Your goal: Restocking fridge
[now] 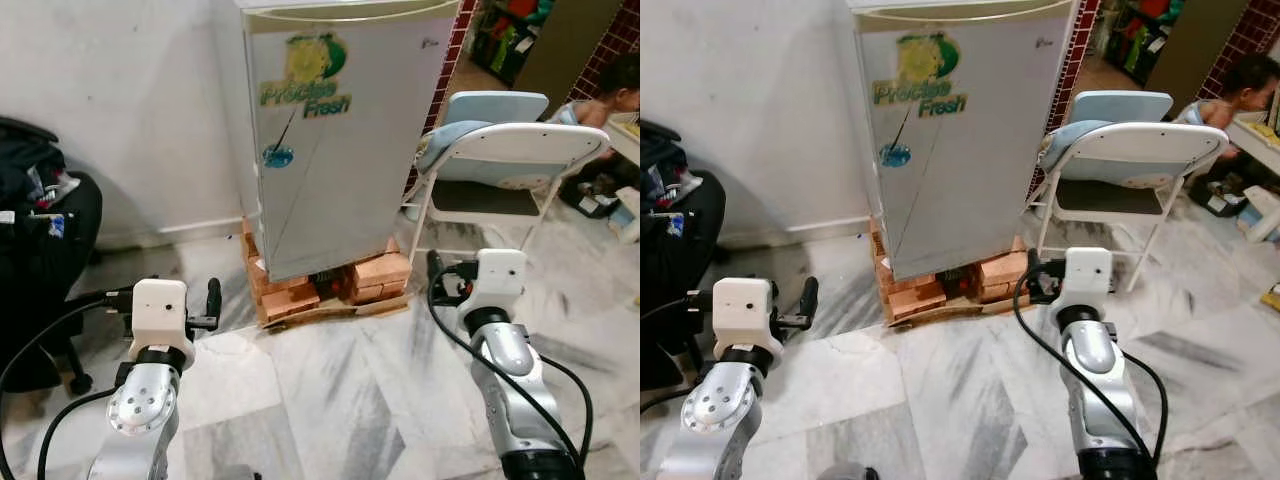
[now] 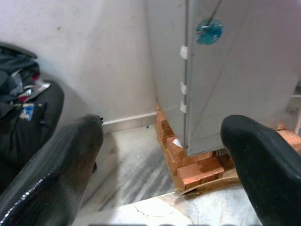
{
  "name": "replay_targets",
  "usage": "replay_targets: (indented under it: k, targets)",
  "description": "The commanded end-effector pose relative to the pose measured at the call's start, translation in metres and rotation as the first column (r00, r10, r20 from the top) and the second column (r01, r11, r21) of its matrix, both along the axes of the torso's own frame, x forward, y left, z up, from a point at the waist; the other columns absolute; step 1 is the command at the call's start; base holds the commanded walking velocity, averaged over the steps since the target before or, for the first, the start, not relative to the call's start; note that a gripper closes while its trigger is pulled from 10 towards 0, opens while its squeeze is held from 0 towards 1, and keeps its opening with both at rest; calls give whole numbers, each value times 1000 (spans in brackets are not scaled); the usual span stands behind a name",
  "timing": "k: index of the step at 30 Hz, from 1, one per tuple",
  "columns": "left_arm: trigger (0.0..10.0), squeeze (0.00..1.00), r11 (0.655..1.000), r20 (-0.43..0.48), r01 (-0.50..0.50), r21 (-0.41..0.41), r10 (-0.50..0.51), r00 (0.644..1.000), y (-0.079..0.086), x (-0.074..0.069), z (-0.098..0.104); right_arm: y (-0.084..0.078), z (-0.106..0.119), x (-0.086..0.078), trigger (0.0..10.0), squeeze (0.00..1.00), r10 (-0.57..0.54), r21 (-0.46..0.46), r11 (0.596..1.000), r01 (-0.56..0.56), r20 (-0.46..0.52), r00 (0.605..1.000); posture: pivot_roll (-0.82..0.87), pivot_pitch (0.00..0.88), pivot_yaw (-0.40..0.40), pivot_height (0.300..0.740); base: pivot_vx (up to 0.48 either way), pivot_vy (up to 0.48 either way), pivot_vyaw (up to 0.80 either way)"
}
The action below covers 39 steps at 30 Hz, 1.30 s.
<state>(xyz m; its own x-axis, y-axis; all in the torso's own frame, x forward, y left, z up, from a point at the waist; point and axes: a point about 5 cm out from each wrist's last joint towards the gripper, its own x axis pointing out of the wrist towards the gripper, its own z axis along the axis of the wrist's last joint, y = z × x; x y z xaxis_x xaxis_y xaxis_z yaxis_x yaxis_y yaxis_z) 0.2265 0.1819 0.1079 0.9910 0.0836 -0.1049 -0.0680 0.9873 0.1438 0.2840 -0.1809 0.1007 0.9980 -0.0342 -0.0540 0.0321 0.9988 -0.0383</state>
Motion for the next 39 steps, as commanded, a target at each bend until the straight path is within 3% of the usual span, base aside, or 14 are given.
replay_targets:
  k: [1,8,10,18,28,32,35,39]
  targets:
    - [10000,0,1000,-25,-11,0,11,1000,3,0,-4,-2,-6,1,10000,0,0,5,1000,0,-38,999,128,29,-103,740,0,277,-444]
    - [10000,0,996,7,67,58,-67,998,2,9,0,17,1,10,10000,0,95,-20,995,-95,13,995,126,29,-99,740,0,348,-129]
    - [10000,0,998,33,54,31,-55,998,3,14,3,21,4,16,10000,0,96,-20,995,-96,30,995,130,23,-96,740,0,454,0]
    - [10000,0,999,47,43,-2,-43,998,-5,13,2,26,4,20,10000,0,111,-20,994,-110,33,993,137,30,-114,740,0,436,-800]
    - [10000,0,997,53,75,-28,-74,996,-19,9,2,22,3,18,10000,0,87,-8,996,-87,31,996,144,41,-117,740,340,335,-800]
    - [10000,0,999,31,26,-23,-26,999,-13,3,-3,16,1,16,10000,0,61,2,998,-61,23,998,134,36,-113,740,375,299,-723]
    - [10000,0,1000,6,-29,13,29,1000,0,-10,-11,7,0,11,10000,0,85,-26,996,-84,14,996,131,28,-123,740,349,330,0]
    - [10000,0,996,-12,-83,28,83,996,12,-15,-16,3,-2,9,10000,0,80,-34,996,-80,11,997,133,25,-116,740,346,333,0]
